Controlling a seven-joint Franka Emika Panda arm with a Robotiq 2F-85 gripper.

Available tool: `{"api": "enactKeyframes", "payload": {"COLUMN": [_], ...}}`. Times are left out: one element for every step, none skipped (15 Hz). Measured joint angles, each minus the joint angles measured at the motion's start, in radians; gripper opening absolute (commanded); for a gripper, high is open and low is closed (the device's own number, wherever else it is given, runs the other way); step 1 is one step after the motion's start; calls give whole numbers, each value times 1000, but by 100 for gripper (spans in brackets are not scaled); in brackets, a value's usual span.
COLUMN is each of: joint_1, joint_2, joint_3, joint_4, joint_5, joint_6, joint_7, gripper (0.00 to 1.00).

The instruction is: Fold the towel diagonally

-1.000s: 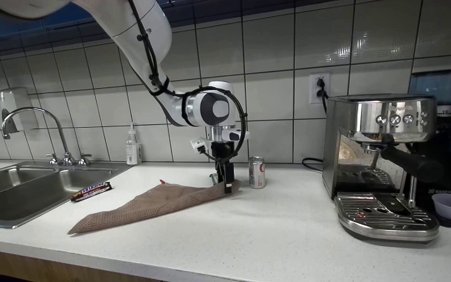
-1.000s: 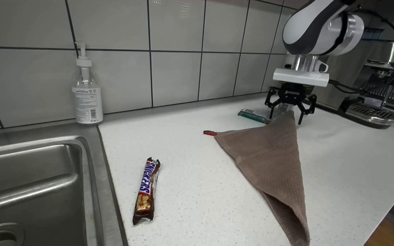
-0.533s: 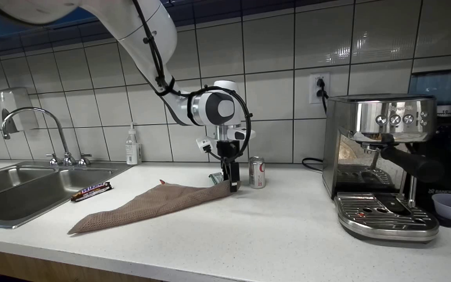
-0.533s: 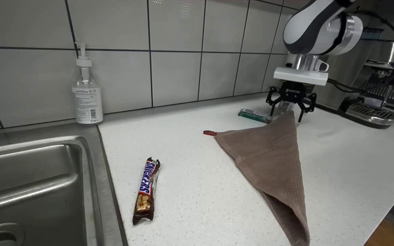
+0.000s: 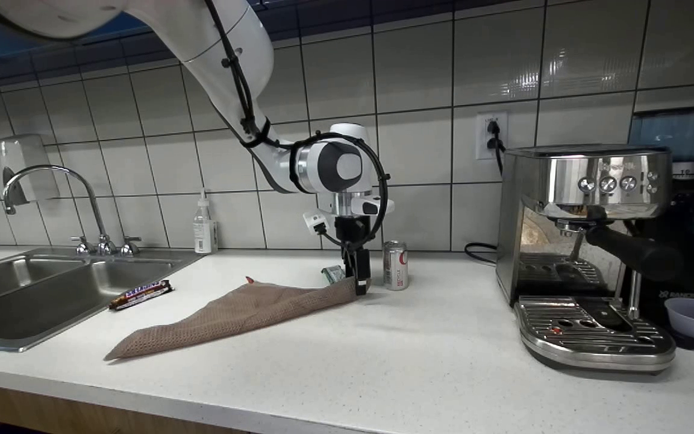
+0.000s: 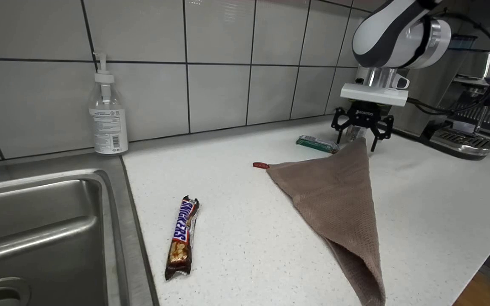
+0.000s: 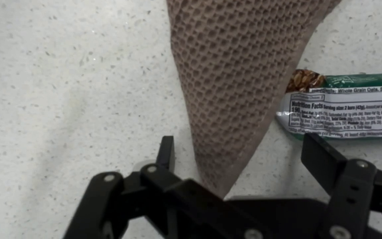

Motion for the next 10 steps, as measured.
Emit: {"api": "enactKeyframes", "payload": {"joint_1": [0, 0, 0, 0, -1, -1, -1, -2, -2, -2], "joint_2": [0, 0, 0, 0, 0, 0, 0, 0, 0, 0], "joint_3": [0, -1, -1, -2, -2, -3, -4, -4, -5, -7], "joint_4": [0, 0, 0, 0, 0, 0, 0, 0, 0, 0], "joint_5": [0, 0, 0, 0, 0, 0, 0, 0, 0, 0], "joint_6": [0, 0, 0, 0, -1, -1, -1, -1, -1, -1], "joint_7": [0, 0, 0, 0, 0, 0, 0, 0, 0, 0], "gripper": [100, 100, 100, 75, 74, 65, 58, 49, 42, 34]}}
